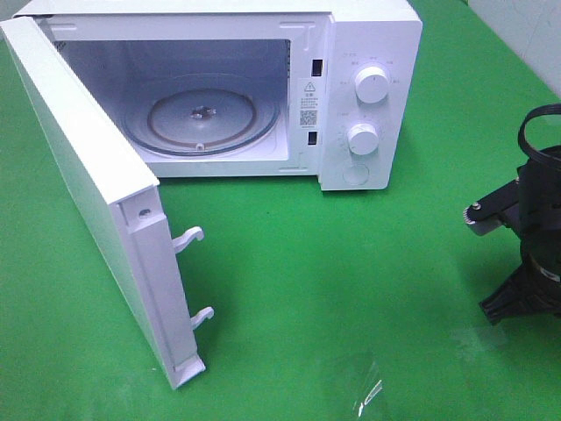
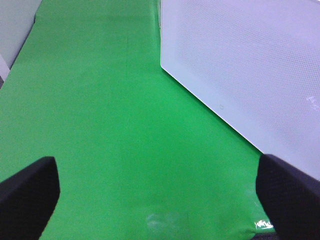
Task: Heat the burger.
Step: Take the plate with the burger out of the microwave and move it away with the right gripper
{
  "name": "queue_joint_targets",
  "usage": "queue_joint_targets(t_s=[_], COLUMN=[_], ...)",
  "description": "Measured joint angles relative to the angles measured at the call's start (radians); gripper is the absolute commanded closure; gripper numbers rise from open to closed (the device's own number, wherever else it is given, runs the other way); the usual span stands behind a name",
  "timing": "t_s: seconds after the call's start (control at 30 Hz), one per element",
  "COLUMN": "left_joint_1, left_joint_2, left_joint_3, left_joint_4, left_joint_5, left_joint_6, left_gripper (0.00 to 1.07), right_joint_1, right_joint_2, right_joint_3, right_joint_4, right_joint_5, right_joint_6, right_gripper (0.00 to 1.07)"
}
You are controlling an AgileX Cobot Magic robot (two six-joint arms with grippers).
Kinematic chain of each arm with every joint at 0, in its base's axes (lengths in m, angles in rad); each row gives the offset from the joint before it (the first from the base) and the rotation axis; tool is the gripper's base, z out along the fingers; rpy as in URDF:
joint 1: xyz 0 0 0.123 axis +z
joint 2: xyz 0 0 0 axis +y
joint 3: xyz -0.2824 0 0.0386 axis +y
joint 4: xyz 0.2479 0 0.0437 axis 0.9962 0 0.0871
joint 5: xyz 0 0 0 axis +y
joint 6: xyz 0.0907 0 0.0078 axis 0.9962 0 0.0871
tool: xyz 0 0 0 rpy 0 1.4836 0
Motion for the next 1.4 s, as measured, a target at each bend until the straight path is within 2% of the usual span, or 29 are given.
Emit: queue_joint_targets(t_s=[0.5,0.67,0.8,0.83,0.93,1.2,1.23,1.4], left_joint_1=[0.000,0.000,0.000,0.000,0.000,0.000,0.000,0.000], left_joint_2=[0.000,0.000,0.000,0.000,0.000,0.000,0.000,0.000], left_joint_3=[0.000,0.000,0.000,0.000,0.000,0.000,0.000,0.000], left_joint_4=[0.000,0.000,0.000,0.000,0.000,0.000,0.000,0.000], left_joint_5=[0.000,0.000,0.000,0.000,0.000,0.000,0.000,0.000], left_joint_6=[0.000,0.000,0.000,0.000,0.000,0.000,0.000,0.000], left_gripper=[0.06,0.06,0.06,0.06,0.06,0.06,0.06,0.06], right_joint_1=[-0.007,-0.009,-0.009,-0.009,-0.009,-0.009,-0.009,-0.009], right_joint_2=[0.082,0.084,0.084,0.084,0.071,-0.031,-0.091,-0.156], right_joint_3=[0.000,0.000,0.000,0.000,0.000,0.000,0.000,0.000], right_joint_4=[-0.059,-0.061,-0.050,-0.050,-0.007,0.102,0.175,0.261], right_joint_5=[-0.049,-0.065,-0.078,-0.078,-0.079,-0.111,-0.125,-0.145], right_joint_6=[0.088,0.094,0.094,0.094,0.065,-0.050,-0.142,-0.251], right_gripper=[0.93,0.87,0.75,0.75,0.70,0.69,0.69,0.65])
